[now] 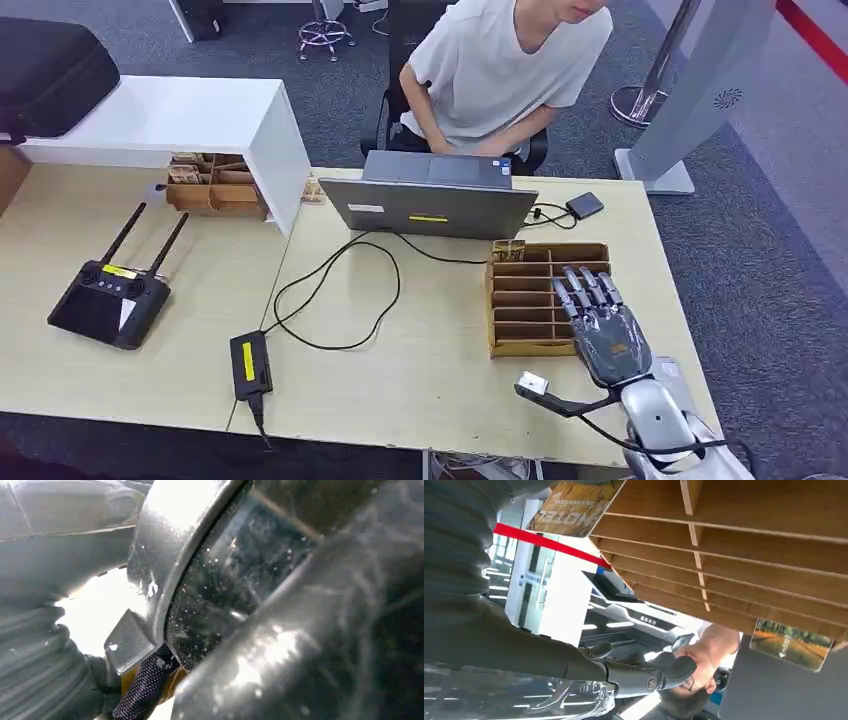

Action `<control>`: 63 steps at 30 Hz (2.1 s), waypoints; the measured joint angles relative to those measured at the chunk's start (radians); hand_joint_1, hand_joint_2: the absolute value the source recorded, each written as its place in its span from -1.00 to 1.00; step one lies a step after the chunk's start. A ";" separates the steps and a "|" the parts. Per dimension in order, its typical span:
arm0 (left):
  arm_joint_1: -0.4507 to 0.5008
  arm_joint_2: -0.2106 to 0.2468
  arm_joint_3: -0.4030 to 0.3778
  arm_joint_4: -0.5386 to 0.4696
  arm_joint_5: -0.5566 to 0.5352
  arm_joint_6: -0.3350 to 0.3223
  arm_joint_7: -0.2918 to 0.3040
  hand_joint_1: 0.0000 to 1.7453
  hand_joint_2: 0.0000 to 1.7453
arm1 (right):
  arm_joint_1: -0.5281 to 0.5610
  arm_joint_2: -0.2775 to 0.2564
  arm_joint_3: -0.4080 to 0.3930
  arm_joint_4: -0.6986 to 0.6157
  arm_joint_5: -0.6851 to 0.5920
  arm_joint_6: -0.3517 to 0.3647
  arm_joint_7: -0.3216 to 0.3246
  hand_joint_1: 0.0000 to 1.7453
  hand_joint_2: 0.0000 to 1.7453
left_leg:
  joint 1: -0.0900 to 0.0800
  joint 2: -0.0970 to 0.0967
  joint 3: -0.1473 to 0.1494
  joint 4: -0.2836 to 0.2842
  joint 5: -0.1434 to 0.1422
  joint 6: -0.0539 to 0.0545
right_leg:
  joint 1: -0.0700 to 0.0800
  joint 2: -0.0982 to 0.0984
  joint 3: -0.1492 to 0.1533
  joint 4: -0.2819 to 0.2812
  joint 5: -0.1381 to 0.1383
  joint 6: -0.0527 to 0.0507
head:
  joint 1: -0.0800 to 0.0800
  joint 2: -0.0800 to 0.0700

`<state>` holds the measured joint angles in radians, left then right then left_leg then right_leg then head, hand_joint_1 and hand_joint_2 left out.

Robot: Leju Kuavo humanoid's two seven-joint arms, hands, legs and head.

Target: Pass the card to the sensor for recognition and then transmit it.

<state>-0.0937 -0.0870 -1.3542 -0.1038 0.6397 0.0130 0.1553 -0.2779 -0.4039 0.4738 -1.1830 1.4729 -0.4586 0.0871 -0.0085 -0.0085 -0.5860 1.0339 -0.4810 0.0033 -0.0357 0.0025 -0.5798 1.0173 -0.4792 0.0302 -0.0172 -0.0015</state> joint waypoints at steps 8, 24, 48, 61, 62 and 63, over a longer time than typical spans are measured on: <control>0.000 0.000 -0.001 0.000 0.003 -0.002 0.000 -1.00 1.00 | -0.192 -0.083 0.071 0.000 -0.068 0.129 -0.103 -1.00 1.00 | 0.000 0.000 0.000 0.000 0.001 0.000 | 0.000 0.001 0.000 0.000 0.002 0.000 | 0.000 0.000; -0.002 0.000 -0.018 0.000 0.013 -0.004 0.000 -1.00 1.00 | -0.407 -0.131 0.292 -0.009 -0.146 0.178 -0.112 1.00 1.00 | 0.000 -0.001 -0.001 0.000 0.001 0.000 | 0.000 0.000 0.000 0.000 0.002 0.000 | 0.000 0.000; -0.003 0.000 -0.032 0.000 0.021 -0.004 0.000 -1.00 1.00 | -0.441 -0.157 0.352 -0.028 -0.178 0.174 -0.100 1.00 1.00 | 0.000 -0.001 -0.001 0.000 0.001 0.000 | 0.000 0.000 0.000 0.000 0.002 0.000 | 0.000 0.000; -0.002 0.001 -0.032 0.000 0.043 -0.002 -0.001 -1.00 1.00 | -0.474 -0.194 0.355 -0.091 -0.234 0.319 -0.092 -1.00 1.00 | 0.000 -0.001 -0.001 0.000 0.001 0.000 | 0.000 0.000 -0.001 0.000 0.002 0.000 | 0.000 0.000; -0.002 0.001 -0.032 0.000 0.044 -0.002 -0.002 -1.00 1.00 | -0.487 -0.201 0.357 -0.104 -0.241 0.337 -0.098 -1.00 1.00 | 0.000 0.000 -0.001 0.000 0.001 0.000 | 0.000 0.000 -0.001 0.000 0.002 0.000 | 0.000 0.000; -0.002 0.001 -0.032 0.000 0.045 -0.001 -0.002 -1.00 1.00 | -0.500 -0.208 0.361 -0.119 -0.247 0.351 -0.100 -1.00 1.00 | 0.000 0.000 -0.001 0.000 0.001 0.000 | 0.000 0.000 -0.001 0.000 0.002 0.000 | 0.000 0.000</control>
<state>-0.0956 -0.0862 -1.3863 -0.1034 0.6851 0.0118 0.1530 -0.7781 -0.6123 0.8351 -1.3017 1.2257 -0.1079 -0.0130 -0.0085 -0.0089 -0.5868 1.0343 -0.4797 0.0033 -0.0357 0.0025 -0.5805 1.0170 -0.4774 0.0301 -0.0175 -0.0015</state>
